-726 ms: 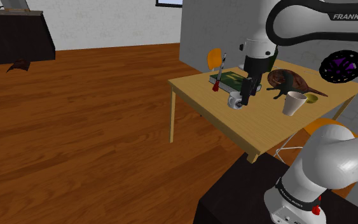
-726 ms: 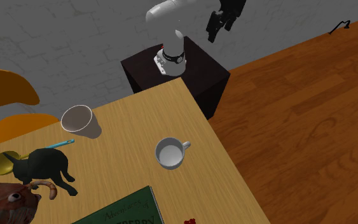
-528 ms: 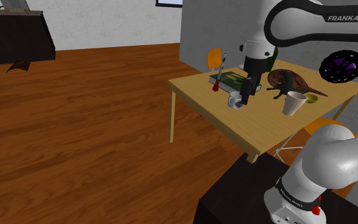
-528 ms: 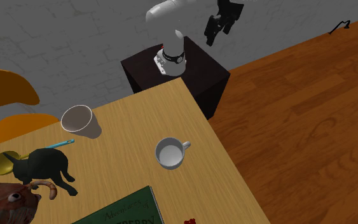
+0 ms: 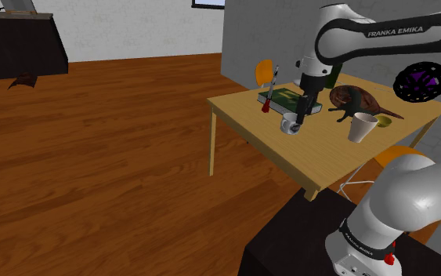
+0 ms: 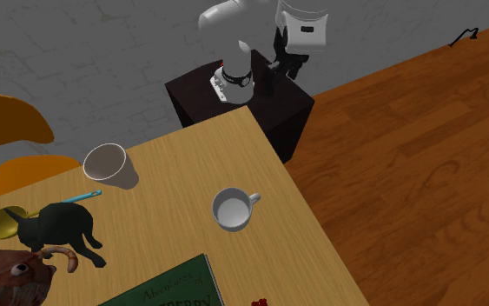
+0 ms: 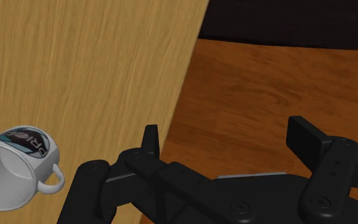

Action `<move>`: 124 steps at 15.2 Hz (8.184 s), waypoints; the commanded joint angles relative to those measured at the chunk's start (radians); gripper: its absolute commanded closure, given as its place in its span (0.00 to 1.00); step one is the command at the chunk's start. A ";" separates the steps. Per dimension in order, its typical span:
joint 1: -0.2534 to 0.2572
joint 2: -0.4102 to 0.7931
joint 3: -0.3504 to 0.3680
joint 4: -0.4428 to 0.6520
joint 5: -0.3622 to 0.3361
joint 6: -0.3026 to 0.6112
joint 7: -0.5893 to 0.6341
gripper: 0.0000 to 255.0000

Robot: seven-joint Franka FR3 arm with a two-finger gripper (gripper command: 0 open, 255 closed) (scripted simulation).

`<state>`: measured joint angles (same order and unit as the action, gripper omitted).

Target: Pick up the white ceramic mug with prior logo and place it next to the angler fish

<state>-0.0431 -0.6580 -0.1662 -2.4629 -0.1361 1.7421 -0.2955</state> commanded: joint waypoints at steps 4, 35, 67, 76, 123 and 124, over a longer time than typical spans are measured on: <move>-0.027 0.131 -0.110 0.050 -0.033 0.105 -0.117 0.00; -0.183 1.025 -0.369 0.611 0.410 0.387 -0.764 0.00; -0.168 0.942 -0.394 0.712 0.349 0.218 -0.719 1.00; -0.167 0.915 -0.402 0.799 0.327 0.108 -0.700 1.00; -0.620 1.000 -0.606 1.154 0.395 -0.232 -1.281 1.00; -0.648 1.020 -0.609 1.178 0.408 -0.241 -1.306 1.00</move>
<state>-0.6641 0.3461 -0.7703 -1.3011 0.2605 1.5066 -1.5724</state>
